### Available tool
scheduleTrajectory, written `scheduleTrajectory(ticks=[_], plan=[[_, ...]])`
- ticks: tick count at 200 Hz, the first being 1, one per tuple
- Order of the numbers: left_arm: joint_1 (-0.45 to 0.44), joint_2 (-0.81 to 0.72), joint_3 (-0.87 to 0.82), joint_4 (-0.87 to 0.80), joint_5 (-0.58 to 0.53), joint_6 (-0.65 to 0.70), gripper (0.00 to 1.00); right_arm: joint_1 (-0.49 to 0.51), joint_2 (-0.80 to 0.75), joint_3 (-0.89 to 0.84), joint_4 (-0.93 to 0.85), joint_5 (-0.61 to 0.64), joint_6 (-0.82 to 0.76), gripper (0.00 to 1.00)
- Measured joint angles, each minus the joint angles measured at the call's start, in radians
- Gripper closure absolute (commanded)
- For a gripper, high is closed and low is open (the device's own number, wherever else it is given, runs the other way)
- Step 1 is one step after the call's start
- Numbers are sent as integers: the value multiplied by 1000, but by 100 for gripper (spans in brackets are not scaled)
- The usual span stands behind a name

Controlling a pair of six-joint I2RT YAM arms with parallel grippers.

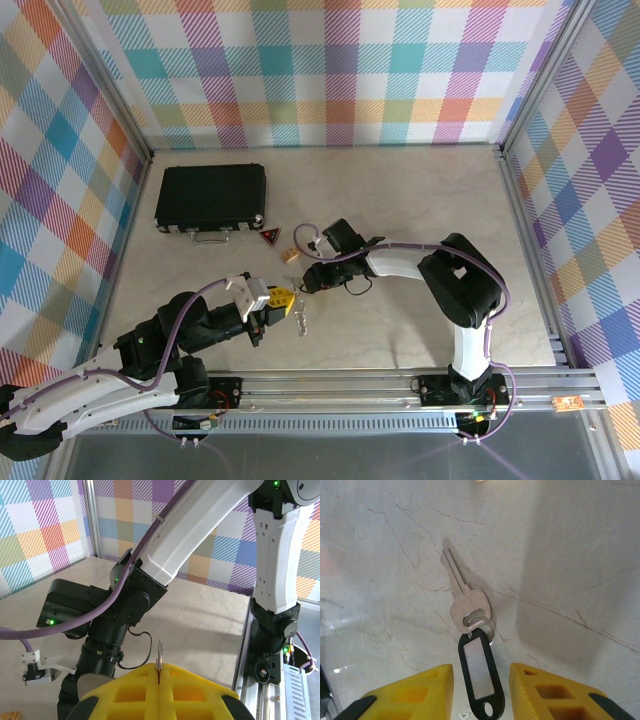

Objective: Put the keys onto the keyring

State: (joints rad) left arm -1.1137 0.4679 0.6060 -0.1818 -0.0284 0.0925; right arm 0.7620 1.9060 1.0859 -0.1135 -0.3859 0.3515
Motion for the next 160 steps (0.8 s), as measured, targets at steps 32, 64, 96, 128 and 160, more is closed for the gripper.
scheduleTrajectory(ticks=[32, 64, 96, 128, 160], plan=[[0, -1, 0, 0, 0, 0, 100, 1, 13, 0, 1, 0, 0, 63], [0, -1, 0, 0, 0, 0, 100, 1, 13, 0, 1, -1, 0, 63], [0, -2, 0, 0, 0, 0, 100, 3, 7, -18, 26, 0, 8, 64], [0, -5, -1, 0, 0, 0, 100, 7, 0, -40, 61, 7, 24, 66], [0, -5, -2, 0, 0, 0, 100, 15, 0, -44, 72, 7, 38, 68]])
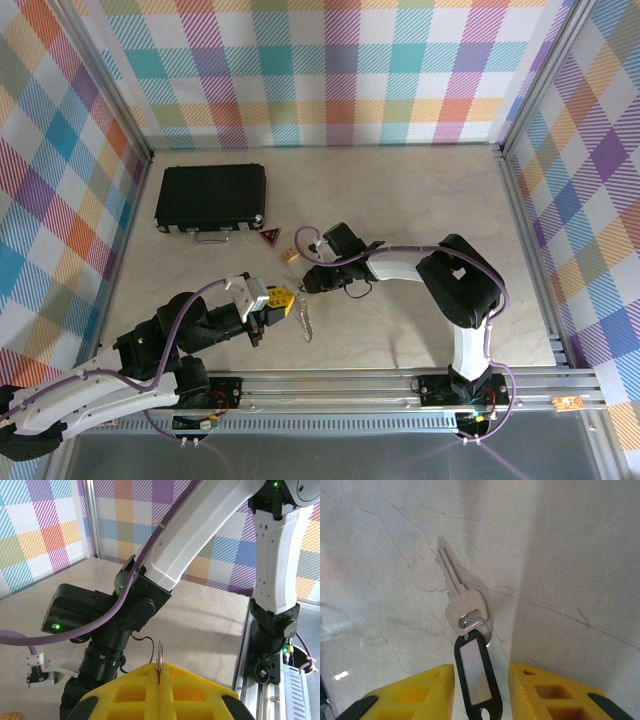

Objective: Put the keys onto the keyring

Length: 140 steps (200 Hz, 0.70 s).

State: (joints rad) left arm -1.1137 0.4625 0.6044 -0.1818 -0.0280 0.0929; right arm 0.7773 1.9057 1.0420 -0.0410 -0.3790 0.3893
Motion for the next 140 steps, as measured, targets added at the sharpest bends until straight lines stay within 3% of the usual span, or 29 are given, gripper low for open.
scheduleTrajectory(ticks=[140], plan=[[0, -3, 0, 0, 0, 0, 100, 23, 0, -19, 8, -8, 41, 84]])
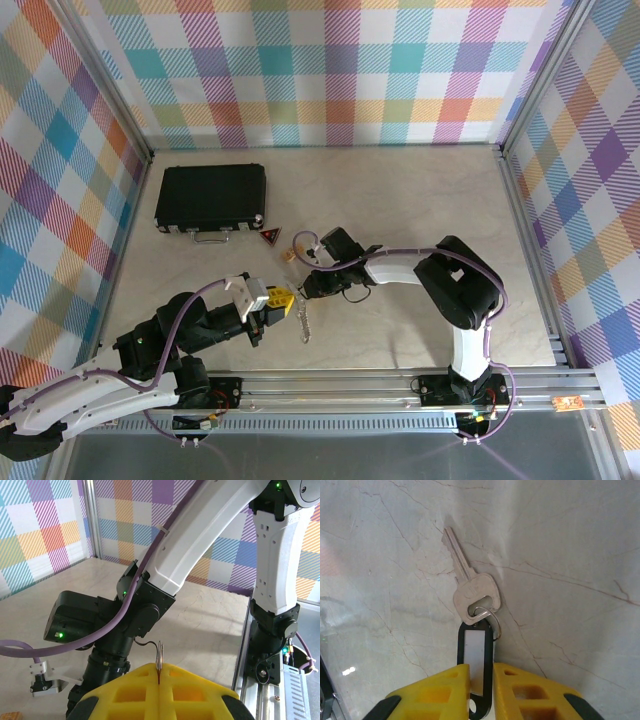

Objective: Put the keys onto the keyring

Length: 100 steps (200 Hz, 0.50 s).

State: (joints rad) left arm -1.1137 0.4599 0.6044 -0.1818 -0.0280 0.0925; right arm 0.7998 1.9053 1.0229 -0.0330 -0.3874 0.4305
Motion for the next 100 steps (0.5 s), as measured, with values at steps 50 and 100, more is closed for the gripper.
scheduleTrajectory(ticks=[50, 100], plan=[[0, -5, 0, 0, 0, 0, 100, 0, -13, -23, 6, -3, 8, 92], [0, -6, -2, 0, 0, 0, 100, -1, -86, -102, 8, -7, 30, 95]])
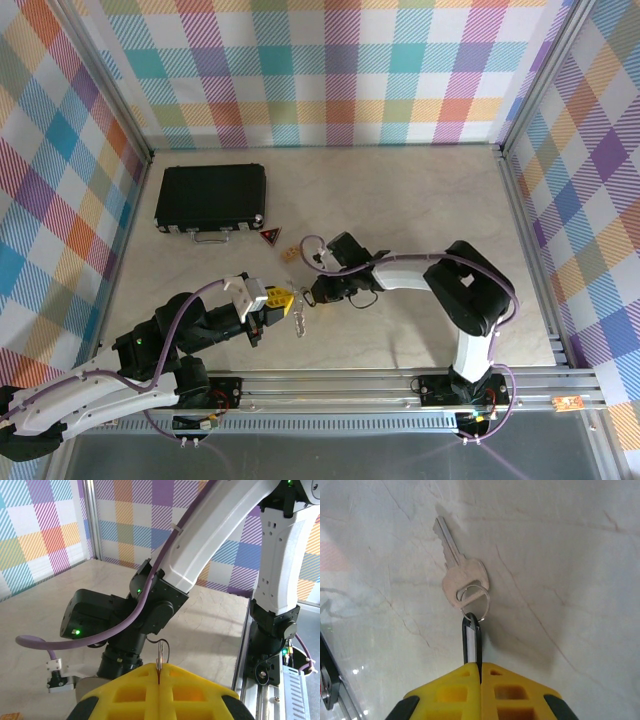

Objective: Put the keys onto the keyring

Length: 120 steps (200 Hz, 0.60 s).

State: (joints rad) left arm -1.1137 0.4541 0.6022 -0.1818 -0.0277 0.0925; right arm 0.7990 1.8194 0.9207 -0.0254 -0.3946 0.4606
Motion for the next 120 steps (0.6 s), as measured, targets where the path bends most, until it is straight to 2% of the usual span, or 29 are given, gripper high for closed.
scheduleTrajectory(ticks=[78, 120], plan=[[0, 0, -6, 0, 0, 0, 100, -18, -212, -194, -78, 60, 27, 93], [0, 0, -6, 0, 0, 0, 100, -26, -326, -285, -128, 105, 58, 88]])
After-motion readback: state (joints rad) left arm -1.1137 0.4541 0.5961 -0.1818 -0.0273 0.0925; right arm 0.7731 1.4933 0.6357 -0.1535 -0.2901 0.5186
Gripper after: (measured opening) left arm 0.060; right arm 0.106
